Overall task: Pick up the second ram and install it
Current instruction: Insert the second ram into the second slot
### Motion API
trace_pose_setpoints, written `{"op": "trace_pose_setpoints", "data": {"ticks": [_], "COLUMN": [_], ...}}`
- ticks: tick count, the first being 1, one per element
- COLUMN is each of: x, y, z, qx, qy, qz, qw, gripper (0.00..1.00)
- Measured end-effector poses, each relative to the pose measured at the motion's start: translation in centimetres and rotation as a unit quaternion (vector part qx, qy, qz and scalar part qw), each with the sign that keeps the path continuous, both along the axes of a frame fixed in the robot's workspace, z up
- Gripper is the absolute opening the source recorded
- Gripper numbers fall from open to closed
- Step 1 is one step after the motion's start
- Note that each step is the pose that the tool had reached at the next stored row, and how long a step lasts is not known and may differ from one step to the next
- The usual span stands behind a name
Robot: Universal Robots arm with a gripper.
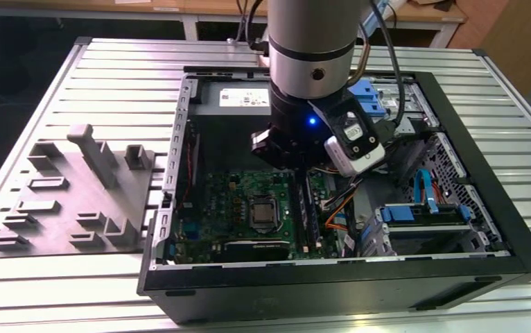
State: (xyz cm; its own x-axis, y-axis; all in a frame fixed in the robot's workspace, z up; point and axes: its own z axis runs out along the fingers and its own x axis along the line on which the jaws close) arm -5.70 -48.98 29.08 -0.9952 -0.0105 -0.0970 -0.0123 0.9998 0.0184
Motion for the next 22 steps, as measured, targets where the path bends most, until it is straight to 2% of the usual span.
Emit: {"op": "trace_pose_setpoints", "data": {"ticks": [7, 16, 22], "x": [0.1, 0.2, 0.4], "y": [0.0, 0.0, 0.0], "z": [-0.62, -0.96, -1.48], "qx": [0.0023, 0.0024, 0.0055], "qy": [0.0, 0.0, 0.0], "qz": [-0.002, -0.004, -0.005], "qw": [1.0, 1.0, 1.0], "gripper": [0.11, 0.11, 0.11]}}
